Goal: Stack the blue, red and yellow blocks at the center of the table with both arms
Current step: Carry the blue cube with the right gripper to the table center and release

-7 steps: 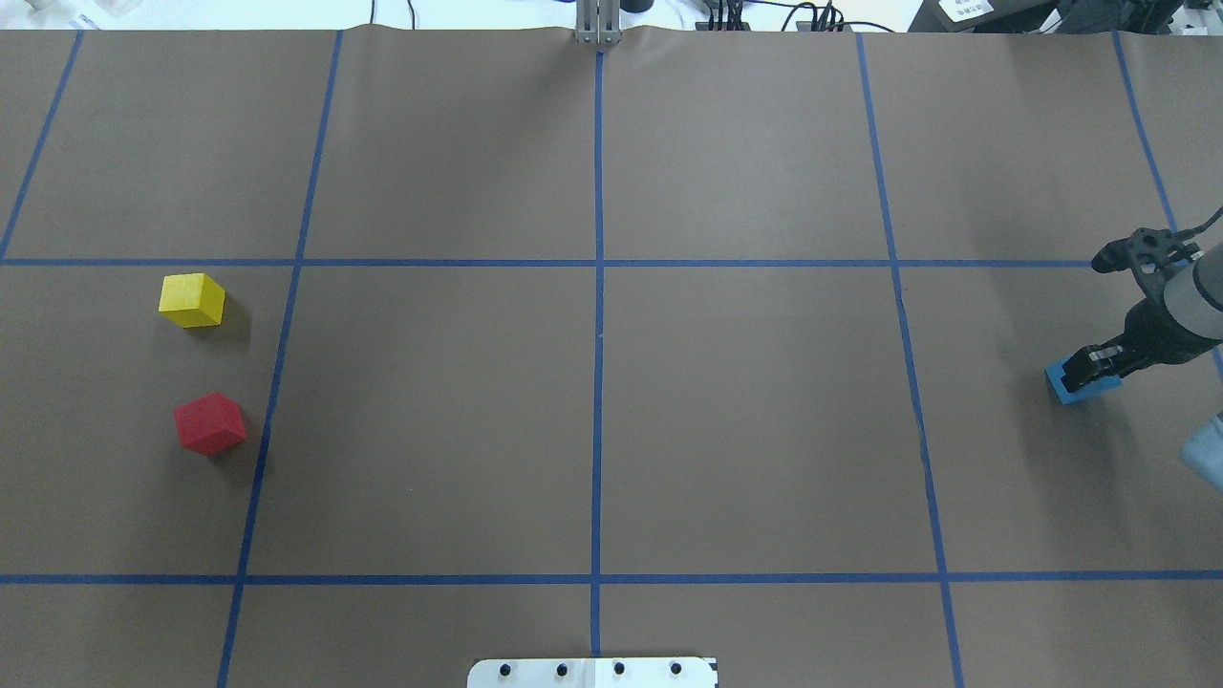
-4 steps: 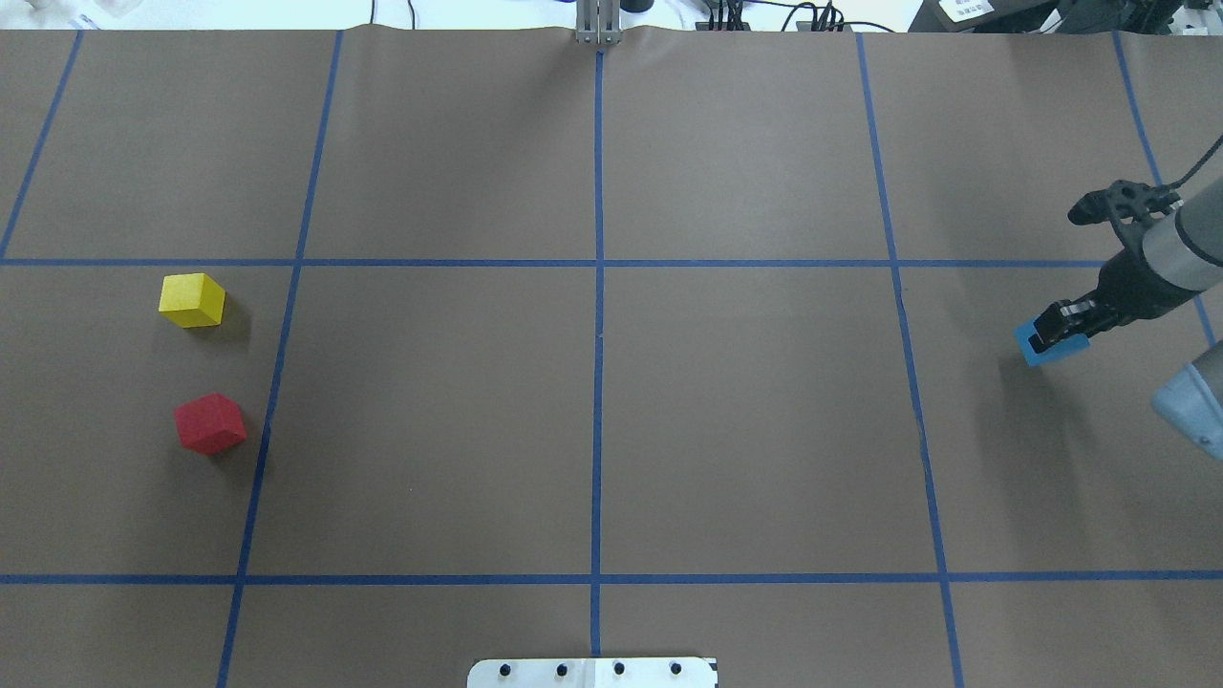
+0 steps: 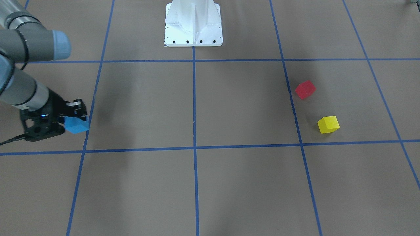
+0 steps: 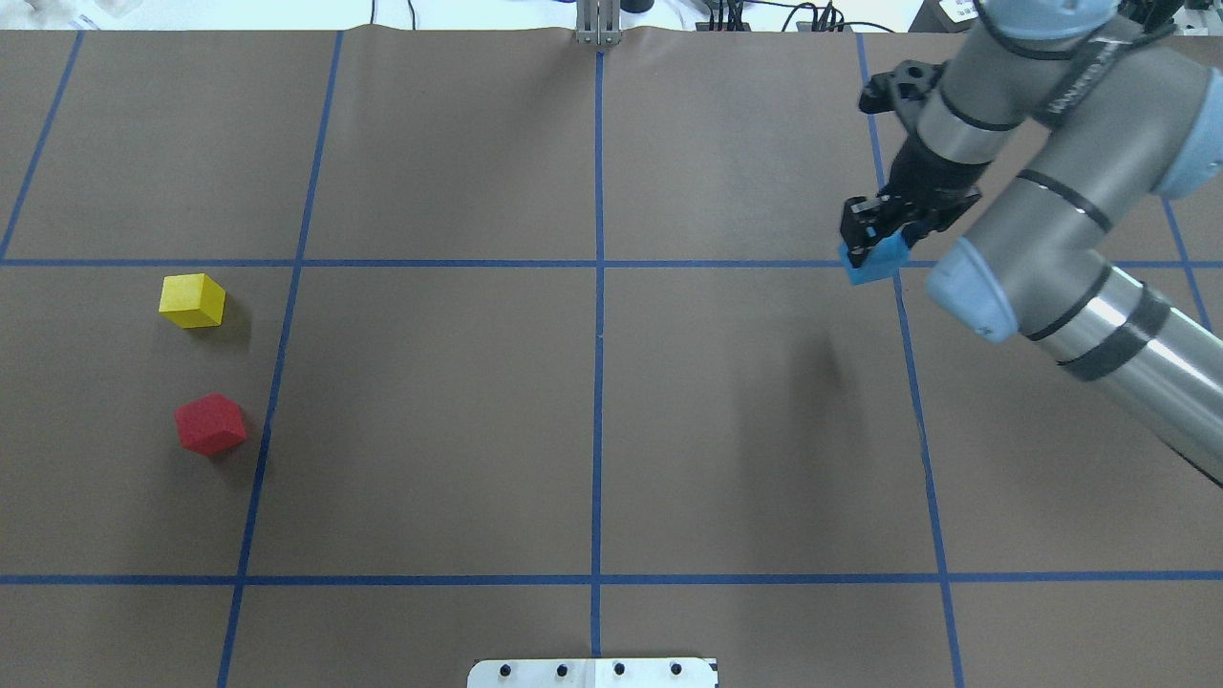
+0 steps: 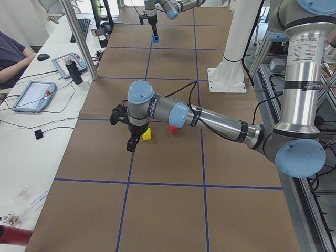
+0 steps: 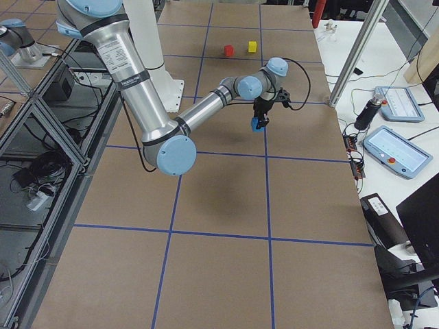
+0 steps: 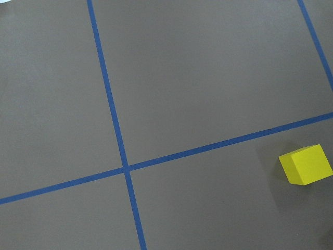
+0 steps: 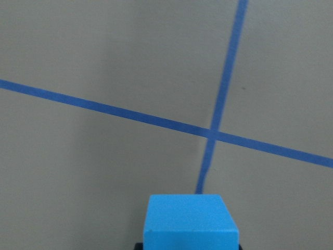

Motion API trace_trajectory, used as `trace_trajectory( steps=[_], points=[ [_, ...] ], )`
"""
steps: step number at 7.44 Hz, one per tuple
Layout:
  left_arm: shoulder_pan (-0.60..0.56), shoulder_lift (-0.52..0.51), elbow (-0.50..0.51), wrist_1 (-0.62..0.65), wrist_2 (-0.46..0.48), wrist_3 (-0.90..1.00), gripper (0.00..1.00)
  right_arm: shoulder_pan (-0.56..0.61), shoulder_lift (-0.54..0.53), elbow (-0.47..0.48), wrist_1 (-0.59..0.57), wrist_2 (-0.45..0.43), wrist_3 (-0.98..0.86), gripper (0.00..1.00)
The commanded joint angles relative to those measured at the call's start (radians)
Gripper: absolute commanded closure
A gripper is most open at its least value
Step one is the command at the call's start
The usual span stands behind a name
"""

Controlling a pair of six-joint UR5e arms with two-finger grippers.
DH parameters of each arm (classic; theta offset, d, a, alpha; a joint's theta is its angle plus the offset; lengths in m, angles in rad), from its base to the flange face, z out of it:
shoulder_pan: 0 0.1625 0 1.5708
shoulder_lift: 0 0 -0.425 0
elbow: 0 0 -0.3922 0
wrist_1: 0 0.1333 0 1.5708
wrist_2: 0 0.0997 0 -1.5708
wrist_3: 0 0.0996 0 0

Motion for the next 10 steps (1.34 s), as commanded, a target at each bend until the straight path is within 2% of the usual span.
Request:
trace_trajectory(
  steps=[1, 2, 3, 6, 8, 9, 10],
  points=[
    [0.004, -0.006, 0.006, 0.000, 0.000, -0.001, 0.00, -0.174, 0.258, -0.155, -0.020, -0.115, 0.249, 1.00],
    [0.028, -0.008, 0.007, 0.003, 0.002, -0.002, 0.00, -0.220, 0.323, -0.249, 0.023, -0.129, 0.317, 1.00],
    [0.033, -0.008, 0.009, 0.005, 0.003, -0.002, 0.00, -0.254, 0.335, -0.307, 0.119, -0.133, 0.397, 1.00],
    [0.034, -0.008, 0.018, 0.002, 0.003, -0.001, 0.00, -0.297, 0.380, -0.383, 0.154, -0.133, 0.502, 1.00],
    [0.034, -0.009, 0.021, 0.002, 0.003, -0.001, 0.00, -0.305, 0.420, -0.476, 0.233, -0.134, 0.580, 1.00],
    [0.034, -0.009, 0.021, 0.002, 0.003, -0.001, 0.00, -0.306, 0.421, -0.481, 0.239, -0.134, 0.601, 0.87],
    [0.034, -0.009, 0.021, 0.002, 0.003, -0.001, 0.00, -0.312, 0.417, -0.481, 0.241, -0.134, 0.602, 0.02]
  ],
)
